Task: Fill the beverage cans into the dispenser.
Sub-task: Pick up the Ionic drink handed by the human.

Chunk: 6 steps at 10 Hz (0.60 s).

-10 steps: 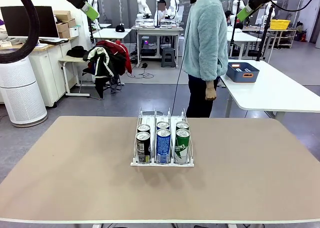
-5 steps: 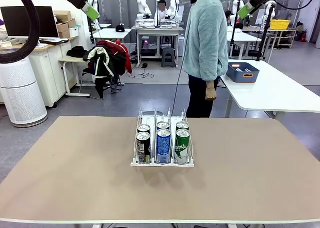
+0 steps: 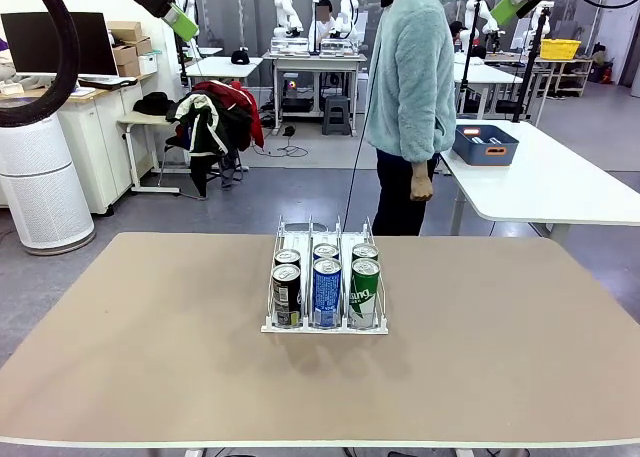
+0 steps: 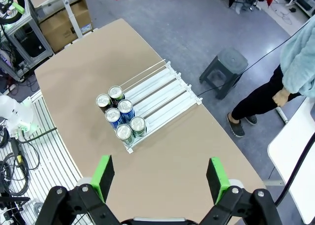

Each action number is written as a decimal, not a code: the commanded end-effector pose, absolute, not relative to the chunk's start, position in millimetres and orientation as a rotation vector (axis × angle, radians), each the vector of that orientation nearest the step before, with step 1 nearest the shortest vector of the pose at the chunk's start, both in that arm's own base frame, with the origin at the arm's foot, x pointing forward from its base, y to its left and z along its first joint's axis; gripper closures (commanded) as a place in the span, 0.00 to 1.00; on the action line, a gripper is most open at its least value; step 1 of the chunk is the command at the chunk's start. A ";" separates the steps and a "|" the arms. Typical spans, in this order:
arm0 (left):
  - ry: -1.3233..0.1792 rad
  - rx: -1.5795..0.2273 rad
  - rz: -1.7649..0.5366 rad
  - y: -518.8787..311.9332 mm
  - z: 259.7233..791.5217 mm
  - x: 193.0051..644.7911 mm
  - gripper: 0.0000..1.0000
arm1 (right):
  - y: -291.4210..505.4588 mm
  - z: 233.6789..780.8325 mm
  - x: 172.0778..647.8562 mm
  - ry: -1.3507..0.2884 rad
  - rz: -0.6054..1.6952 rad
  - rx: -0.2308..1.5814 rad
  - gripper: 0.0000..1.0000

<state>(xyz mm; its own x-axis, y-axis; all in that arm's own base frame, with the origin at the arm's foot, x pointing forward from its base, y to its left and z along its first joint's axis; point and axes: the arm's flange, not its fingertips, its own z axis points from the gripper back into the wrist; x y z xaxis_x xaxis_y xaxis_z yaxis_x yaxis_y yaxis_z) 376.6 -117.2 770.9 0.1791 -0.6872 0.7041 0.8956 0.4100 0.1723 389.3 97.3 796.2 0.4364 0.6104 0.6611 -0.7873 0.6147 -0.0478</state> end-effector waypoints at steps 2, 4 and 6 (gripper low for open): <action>-0.802 -0.310 -1.140 -116.0 770.7 377.1 0.00 | 104.0 791.7 384.7 -0.664 0.830 0.261 0.00; -0.802 -0.310 -1.140 -116.0 770.7 377.1 0.00 | 100.2 796.4 387.4 -0.689 0.881 0.277 0.00; -0.802 -0.310 -1.140 -116.0 770.7 377.1 0.00 | 100.2 796.4 387.4 -0.689 0.881 0.277 0.00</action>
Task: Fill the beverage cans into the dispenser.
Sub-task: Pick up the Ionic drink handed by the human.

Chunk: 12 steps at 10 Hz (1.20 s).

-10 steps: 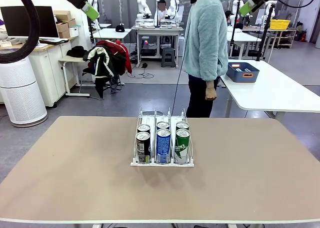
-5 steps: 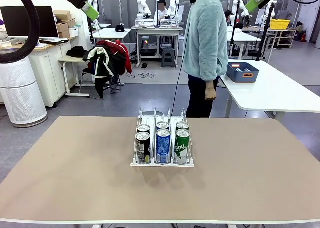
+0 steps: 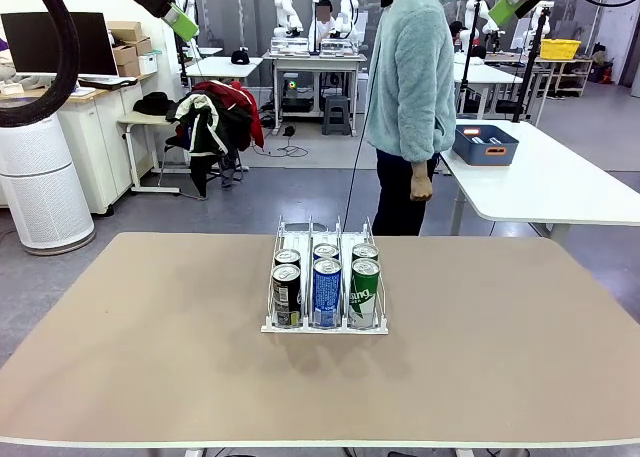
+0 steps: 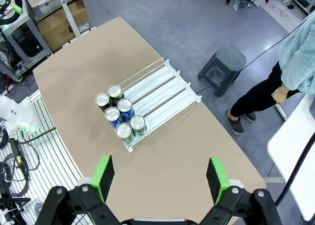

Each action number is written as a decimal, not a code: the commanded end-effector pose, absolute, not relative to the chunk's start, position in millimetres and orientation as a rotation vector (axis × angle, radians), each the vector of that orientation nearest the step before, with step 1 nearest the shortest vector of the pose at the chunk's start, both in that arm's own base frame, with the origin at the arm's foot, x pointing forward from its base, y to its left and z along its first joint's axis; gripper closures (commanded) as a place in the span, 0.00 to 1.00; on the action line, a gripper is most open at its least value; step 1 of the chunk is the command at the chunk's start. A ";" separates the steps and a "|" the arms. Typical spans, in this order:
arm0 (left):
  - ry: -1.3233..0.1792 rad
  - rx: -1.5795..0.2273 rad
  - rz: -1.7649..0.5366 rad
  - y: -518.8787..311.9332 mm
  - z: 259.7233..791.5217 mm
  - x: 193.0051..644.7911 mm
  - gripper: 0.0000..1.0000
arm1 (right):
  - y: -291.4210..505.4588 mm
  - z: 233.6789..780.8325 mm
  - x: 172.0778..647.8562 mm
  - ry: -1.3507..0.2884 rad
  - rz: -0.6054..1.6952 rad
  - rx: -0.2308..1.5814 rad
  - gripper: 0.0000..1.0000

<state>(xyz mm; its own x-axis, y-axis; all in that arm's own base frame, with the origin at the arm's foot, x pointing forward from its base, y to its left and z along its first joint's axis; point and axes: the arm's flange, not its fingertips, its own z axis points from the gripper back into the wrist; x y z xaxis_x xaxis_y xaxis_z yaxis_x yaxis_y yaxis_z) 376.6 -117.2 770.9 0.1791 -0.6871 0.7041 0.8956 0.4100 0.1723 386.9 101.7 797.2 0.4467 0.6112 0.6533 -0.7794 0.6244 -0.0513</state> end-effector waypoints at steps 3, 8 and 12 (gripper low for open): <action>-0.802 -0.310 -1.140 -116.0 770.7 377.1 0.00 | 100.2 796.4 387.4 -0.689 0.881 0.277 0.00; -0.802 -0.310 -1.140 -116.0 770.7 377.1 0.00 | 100.2 796.4 387.4 -0.689 0.881 0.277 0.00; -0.802 -0.310 -1.140 -116.0 770.7 377.1 0.00 | 100.2 796.4 387.4 -0.689 0.881 0.277 0.00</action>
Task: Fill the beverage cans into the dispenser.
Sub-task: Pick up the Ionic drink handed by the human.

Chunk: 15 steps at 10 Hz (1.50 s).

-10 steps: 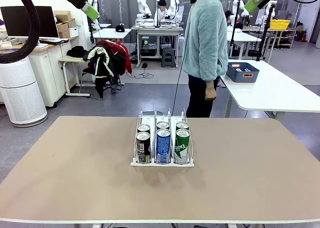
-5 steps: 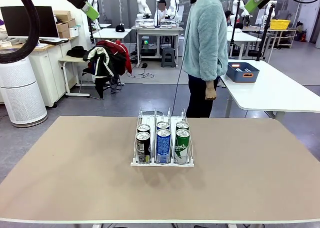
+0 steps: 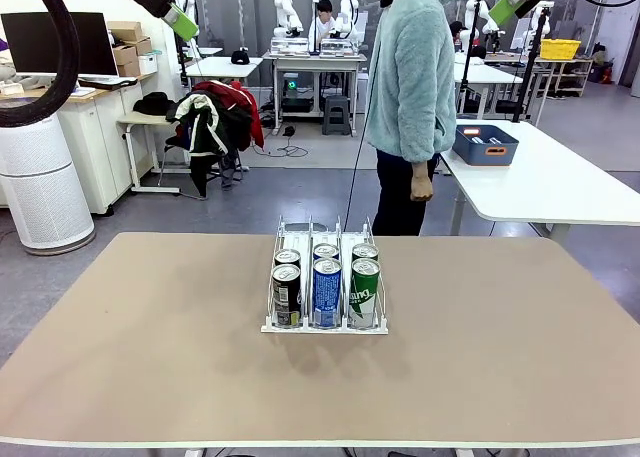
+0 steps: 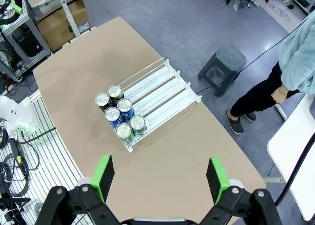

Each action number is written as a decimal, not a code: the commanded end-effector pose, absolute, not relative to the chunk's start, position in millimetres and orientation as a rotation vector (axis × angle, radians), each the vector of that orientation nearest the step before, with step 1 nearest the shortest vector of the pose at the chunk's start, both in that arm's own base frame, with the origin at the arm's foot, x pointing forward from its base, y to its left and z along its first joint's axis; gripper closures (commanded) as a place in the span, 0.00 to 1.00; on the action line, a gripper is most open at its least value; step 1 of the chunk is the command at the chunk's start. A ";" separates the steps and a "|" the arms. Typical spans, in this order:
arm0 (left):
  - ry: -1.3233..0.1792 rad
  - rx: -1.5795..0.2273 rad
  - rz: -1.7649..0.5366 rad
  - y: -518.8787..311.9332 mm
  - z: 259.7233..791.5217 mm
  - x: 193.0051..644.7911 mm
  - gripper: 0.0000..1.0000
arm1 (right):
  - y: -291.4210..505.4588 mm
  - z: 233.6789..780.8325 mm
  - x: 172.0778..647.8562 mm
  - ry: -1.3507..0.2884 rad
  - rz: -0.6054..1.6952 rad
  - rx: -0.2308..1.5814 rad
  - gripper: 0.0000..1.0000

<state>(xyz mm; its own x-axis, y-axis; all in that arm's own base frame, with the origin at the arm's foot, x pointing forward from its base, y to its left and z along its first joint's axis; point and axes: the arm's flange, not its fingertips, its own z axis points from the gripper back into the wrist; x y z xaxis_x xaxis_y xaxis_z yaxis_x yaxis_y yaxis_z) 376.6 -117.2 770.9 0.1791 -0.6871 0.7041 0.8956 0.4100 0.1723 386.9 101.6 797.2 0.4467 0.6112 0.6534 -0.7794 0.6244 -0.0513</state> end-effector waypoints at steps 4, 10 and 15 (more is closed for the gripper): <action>-0.802 -0.310 -1.140 -116.0 770.7 377.1 0.00 | 100.2 796.4 387.4 -0.689 0.881 0.277 0.00; -0.802 -0.310 -1.140 -116.0 770.7 377.1 0.00 | 100.2 796.4 387.4 -0.689 0.881 0.277 0.00; -0.802 -0.310 -1.140 -116.0 770.7 377.1 0.00 | 100.2 796.4 387.4 -0.689 0.881 0.277 0.00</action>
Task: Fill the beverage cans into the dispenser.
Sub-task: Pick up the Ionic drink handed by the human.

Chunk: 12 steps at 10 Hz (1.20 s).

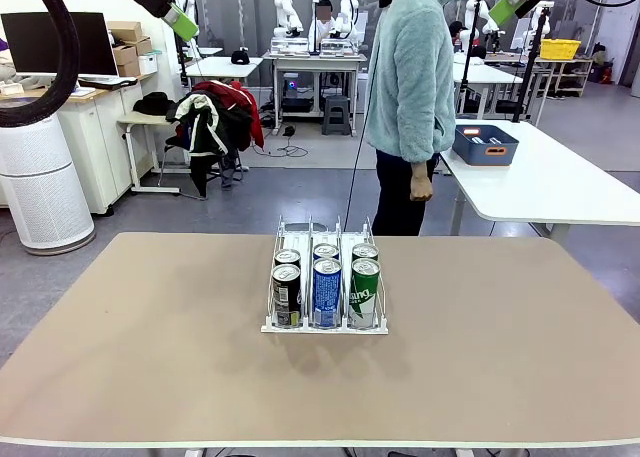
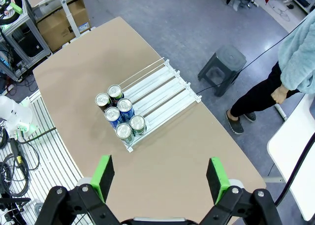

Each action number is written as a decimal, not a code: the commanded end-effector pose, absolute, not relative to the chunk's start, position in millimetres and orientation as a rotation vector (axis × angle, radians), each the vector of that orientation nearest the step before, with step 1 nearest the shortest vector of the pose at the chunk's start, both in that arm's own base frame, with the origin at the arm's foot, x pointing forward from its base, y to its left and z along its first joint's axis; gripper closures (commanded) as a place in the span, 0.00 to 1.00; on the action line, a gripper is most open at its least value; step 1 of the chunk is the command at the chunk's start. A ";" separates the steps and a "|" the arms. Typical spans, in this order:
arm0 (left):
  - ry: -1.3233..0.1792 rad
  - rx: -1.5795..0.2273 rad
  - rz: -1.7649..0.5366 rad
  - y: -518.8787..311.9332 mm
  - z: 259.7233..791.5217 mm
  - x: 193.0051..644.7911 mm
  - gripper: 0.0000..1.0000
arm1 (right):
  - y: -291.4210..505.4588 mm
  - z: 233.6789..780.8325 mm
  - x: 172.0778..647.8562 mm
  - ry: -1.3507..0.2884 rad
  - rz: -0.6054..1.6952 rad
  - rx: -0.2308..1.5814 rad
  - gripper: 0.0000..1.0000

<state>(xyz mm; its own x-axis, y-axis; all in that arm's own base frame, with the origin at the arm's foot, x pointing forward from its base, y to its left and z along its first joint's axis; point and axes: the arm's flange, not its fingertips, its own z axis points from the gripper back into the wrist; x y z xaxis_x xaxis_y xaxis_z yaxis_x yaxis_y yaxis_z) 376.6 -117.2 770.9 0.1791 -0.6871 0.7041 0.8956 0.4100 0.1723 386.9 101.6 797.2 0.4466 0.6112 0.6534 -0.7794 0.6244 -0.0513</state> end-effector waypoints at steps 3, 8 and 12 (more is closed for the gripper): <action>-0.802 -0.310 -1.140 -116.0 770.7 377.1 0.00 | 100.2 796.4 387.4 -0.689 0.881 0.277 0.00; -0.802 -0.310 -1.140 -116.0 770.7 377.1 0.00 | 100.2 796.4 387.4 -0.689 0.881 0.277 0.00; -0.802 -0.310 -1.140 -116.0 770.7 377.1 0.00 | 100.2 796.4 387.4 -0.689 0.881 0.277 0.00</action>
